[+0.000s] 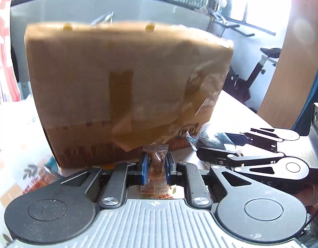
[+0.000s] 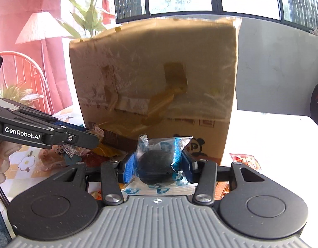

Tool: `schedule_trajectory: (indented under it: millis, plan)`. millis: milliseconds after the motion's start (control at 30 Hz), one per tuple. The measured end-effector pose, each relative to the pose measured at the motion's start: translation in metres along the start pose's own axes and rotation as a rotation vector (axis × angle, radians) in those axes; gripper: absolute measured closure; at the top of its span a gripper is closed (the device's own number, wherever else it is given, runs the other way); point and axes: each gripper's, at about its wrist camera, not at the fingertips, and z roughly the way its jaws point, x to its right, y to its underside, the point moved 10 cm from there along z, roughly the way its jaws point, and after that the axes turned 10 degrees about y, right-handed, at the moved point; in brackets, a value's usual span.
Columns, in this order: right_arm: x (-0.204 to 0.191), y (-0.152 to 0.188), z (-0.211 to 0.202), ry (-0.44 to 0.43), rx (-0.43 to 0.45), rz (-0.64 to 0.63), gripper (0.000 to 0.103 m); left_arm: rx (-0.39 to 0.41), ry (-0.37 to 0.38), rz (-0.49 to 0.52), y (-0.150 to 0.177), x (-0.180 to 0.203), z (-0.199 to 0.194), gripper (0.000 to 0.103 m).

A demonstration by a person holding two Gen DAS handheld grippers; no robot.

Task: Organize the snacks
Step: 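Carry the candy packet over the box with left while right carries the blue snack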

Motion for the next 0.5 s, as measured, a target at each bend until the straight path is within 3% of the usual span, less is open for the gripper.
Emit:
schedule_trajectory:
  millis: [367,500]
  plan:
    - [0.008,-0.098,-0.043,-0.023,0.23,0.026,0.054,0.197,0.022,0.075,-0.083,0.016,-0.06,0.085]
    - [0.013,-0.138,-0.039,-0.014,0.288,0.007,0.054,0.252,0.018,0.091,-0.122,0.017,-0.058,0.085]
